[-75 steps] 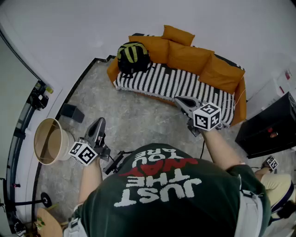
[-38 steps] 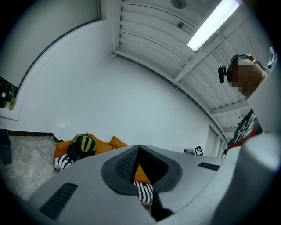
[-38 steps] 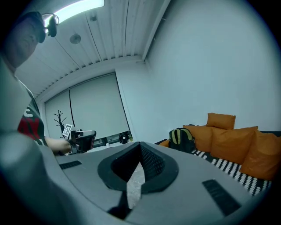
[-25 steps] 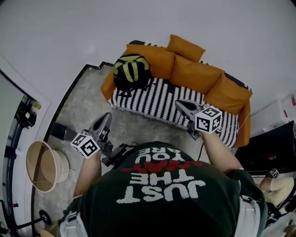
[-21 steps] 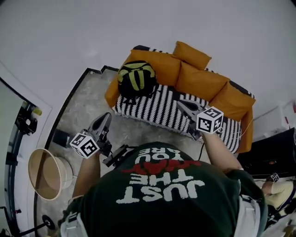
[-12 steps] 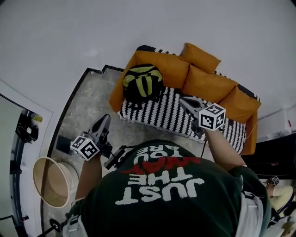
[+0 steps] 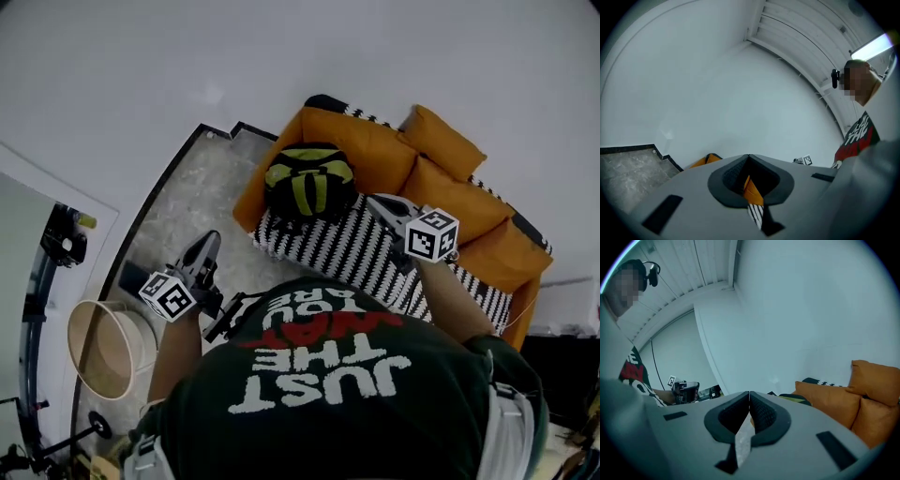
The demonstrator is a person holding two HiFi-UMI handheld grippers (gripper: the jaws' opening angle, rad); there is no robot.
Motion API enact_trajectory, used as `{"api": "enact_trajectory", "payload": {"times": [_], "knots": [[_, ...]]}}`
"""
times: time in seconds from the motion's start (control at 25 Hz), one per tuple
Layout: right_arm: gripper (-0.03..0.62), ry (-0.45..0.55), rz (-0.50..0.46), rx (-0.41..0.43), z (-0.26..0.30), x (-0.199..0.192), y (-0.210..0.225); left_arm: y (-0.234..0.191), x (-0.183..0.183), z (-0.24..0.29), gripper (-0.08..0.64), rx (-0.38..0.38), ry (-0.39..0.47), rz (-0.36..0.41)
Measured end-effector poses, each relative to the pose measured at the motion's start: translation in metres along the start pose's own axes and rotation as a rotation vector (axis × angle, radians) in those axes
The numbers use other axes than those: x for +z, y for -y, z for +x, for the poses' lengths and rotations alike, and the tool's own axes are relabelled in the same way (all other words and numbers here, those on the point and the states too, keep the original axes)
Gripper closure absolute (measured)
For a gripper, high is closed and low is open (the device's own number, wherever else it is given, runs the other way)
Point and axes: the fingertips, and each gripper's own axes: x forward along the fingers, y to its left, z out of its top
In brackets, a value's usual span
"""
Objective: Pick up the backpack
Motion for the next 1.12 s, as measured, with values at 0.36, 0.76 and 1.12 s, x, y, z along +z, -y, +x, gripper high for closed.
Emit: {"api": "enact_trajectory", "payload": {"times": [0.36, 0.76, 1.12], "knots": [[0.561, -0.105, -0.011, 0.212, 0.072, 0.038, 0.131, -0.028, -0.003, 0.132, 0.549, 0.178, -0.01, -0.07], [0.561, -0.176, 0.012, 0.231, 0.131, 0.017, 0.171, -0.074, -0.035, 0.209, 0.549, 0.122, -0.179, -0.06], [0.557, -0.256, 0.09, 0.193, 0.161, -0.034, 0.183, -0.129, -0.101, 0.241, 0.548, 0.014, -0.35, -0.121]]}}
